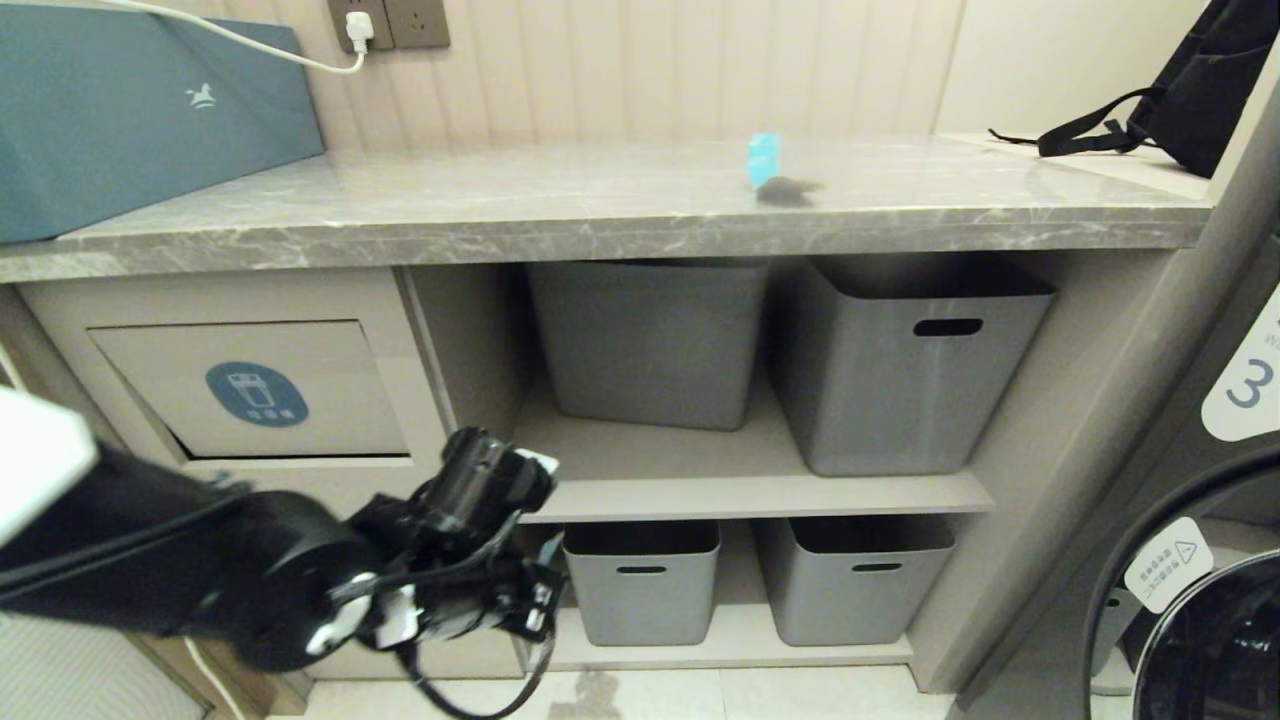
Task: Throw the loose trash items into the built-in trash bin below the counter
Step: Put the garbage in the trash can
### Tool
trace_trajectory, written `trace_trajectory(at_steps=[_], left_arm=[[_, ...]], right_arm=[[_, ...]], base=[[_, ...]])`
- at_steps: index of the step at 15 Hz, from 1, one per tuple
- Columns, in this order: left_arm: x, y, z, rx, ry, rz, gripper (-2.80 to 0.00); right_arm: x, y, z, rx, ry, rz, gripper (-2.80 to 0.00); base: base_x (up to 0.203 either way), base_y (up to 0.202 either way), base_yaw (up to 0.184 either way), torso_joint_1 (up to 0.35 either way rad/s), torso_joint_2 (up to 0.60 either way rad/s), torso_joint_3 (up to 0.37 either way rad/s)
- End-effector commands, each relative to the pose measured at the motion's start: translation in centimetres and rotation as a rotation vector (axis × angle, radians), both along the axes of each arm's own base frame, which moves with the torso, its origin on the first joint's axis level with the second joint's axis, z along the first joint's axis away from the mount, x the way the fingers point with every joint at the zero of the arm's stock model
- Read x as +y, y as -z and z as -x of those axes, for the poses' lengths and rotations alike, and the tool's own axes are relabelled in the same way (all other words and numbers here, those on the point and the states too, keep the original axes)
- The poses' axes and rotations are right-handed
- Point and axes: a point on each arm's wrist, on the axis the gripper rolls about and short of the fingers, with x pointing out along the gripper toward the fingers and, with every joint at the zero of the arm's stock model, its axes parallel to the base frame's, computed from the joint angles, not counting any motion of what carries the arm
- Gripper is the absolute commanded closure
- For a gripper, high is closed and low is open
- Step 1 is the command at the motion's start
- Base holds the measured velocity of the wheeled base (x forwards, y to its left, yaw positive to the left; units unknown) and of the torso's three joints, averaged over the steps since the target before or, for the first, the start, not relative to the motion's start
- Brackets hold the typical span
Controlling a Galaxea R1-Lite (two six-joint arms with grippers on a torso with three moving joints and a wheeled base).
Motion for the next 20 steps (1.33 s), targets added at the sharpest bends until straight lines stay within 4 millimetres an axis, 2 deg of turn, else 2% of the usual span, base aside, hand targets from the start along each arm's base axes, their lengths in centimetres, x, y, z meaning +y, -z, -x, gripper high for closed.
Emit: trace_trajectory(at_steps=[1, 3, 4, 7, 10, 12, 16, 20], left_arm=[[4.6, -3.4, 6.1, -0.097, -0.006, 0.086, 0.00], [9.0, -3.8, 9.7, -0.148, -0.108, 0.166, 0.00], [11.2, -3.9, 10.7, -0.177, -0.206, 0.210, 0.00], [16.7, -3.7, 11.2, -0.237, -0.538, 0.311, 0.00], [20.5, -4.0, 10.7, -0.376, -0.674, 0.414, 0.00], [21.9, -3.5, 9.4, -0.455, -0.634, 0.388, 0.00], [23.6, -2.1, 5.2, -0.636, -0.588, 0.346, 0.00], [24.5, 0.4, 2.0, -0.658, -0.556, 0.327, 0.00]], right_arm=[[0.0, 0.0, 0.0, 0.002, 0.000, 0.000, 0.00], [0.0, 0.0, 0.0, 0.002, 0.000, 0.000, 0.00], [0.0, 0.0, 0.0, 0.002, 0.000, 0.000, 0.00], [0.0, 0.0, 0.0, 0.002, 0.000, 0.000, 0.00], [0.0, 0.0, 0.0, 0.002, 0.000, 0.000, 0.00], [0.0, 0.0, 0.0, 0.002, 0.000, 0.000, 0.00], [0.0, 0.0, 0.0, 0.002, 0.000, 0.000, 0.00], [0.0, 0.0, 0.0, 0.002, 0.000, 0.000, 0.00]], base=[[0.000, 0.000, 0.000, 0.000, 0.00, 0.000], [0.000, 0.000, 0.000, 0.000, 0.00, 0.000], [0.000, 0.000, 0.000, 0.000, 0.00, 0.000], [0.000, 0.000, 0.000, 0.000, 0.00, 0.000], [0.000, 0.000, 0.000, 0.000, 0.00, 0.000], [0.000, 0.000, 0.000, 0.000, 0.00, 0.000], [0.000, 0.000, 0.000, 0.000, 0.00, 0.000], [0.000, 0.000, 0.000, 0.000, 0.00, 0.000]])
